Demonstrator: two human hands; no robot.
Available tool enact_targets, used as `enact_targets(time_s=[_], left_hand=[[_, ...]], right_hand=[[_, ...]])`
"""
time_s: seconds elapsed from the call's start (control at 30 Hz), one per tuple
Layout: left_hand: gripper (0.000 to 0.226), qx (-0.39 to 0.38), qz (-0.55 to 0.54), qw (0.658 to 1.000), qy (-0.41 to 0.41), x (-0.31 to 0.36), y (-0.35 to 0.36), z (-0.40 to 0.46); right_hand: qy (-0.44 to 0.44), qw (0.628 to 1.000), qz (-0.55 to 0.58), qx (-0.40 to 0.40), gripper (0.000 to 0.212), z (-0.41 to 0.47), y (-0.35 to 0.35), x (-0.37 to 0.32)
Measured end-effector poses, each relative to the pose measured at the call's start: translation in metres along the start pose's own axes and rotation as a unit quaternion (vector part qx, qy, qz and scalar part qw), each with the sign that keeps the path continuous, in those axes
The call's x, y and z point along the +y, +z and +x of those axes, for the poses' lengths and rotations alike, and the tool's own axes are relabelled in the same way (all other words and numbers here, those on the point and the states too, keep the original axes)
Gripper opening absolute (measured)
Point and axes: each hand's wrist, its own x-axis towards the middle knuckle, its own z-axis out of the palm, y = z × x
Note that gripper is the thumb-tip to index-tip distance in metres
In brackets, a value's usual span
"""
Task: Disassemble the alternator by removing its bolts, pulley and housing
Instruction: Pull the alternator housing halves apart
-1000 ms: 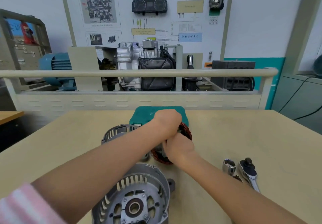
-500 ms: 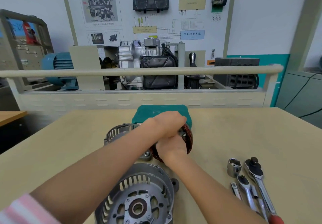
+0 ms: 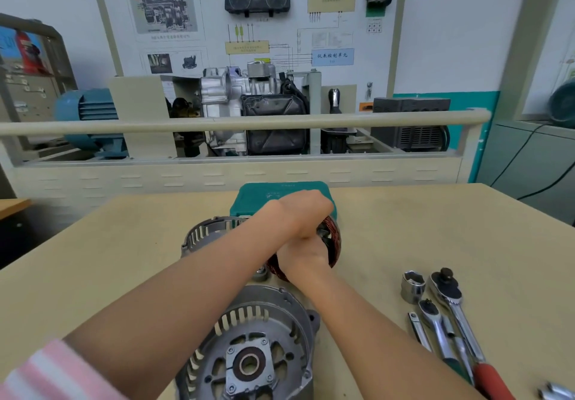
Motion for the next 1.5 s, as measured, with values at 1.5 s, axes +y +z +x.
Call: enact_targets(time_s=[1.5], left_hand=[[0.039,0.174,-0.595,0.677,-0.396,-0.015,0.082,-0.048]], right_hand=[[0.007,0.927,0.349,0.134,0.038,0.001,0.004,0.076]])
